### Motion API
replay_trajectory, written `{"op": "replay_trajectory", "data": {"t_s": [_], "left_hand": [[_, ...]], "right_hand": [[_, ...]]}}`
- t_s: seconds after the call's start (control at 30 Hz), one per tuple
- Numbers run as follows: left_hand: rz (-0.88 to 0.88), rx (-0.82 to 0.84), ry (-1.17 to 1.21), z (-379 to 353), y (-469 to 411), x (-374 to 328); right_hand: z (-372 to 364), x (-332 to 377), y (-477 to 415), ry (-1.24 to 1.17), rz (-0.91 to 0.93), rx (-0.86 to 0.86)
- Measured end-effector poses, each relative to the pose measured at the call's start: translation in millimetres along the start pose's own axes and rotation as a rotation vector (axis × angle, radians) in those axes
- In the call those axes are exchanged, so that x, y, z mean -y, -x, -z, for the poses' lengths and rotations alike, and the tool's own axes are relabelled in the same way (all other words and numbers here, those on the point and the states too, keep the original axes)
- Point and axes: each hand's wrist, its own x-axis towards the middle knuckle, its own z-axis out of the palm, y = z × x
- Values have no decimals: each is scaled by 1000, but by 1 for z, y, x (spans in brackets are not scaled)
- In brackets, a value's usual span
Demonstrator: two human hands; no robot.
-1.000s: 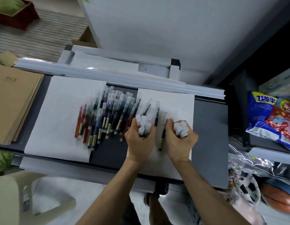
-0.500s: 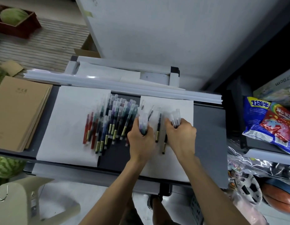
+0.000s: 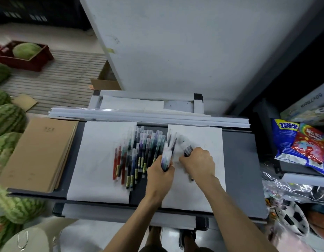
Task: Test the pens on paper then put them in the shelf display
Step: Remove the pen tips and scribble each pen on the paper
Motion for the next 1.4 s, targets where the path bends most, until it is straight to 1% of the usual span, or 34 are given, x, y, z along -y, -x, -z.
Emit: {"op": "replay_trajectory", "data": {"t_s": [0.13,0.2,0.27,0.37,0.43,0.5,0.6,0.7,0.8,0.93,1.07,1.13,1.2,1.3,1.4], "left_hand": [[-21,-10,7,3,-5,1],[-55,-17,23,3,-6,0],[-70,-15,69,1,-8,-4],[-74,16,189,-7,-10,-10],[-112,-6,198,-14,-11,-13],[-168,-59,201,-24,-12,-14],[-190,-191,262,-45,-12,-18],[-280,-321,300,-65,-16,-16],[-338,-382,342,-81,-22,-9],[-379,-346,289,-90,-26,9],[-396,-328,239,-91,-28,23],[-392,-349,213,-90,-26,24],[-387,-363,187,-89,-24,24],[-356,-339,183,-88,-19,22],[-353,-334,202,-86,-17,11]], "right_hand": [[-5,-8,-5,106,81,-57],[-6,-16,-5,70,134,-103],[-6,-24,-2,-124,162,-126],[2,-34,4,-524,105,-105],[9,-37,10,-726,109,-84],[13,-39,16,-872,177,-99],[11,-44,23,-982,242,-192],[-3,-50,24,-993,251,-308],[-16,-52,23,-979,229,-416],[-28,-57,16,-925,288,-495],[-32,-60,16,-939,376,-554],[-33,-62,16,-925,421,-571],[-34,-64,16,-905,412,-573],[-34,-66,16,-872,322,-548],[-29,-65,19,-923,238,-457]]}}
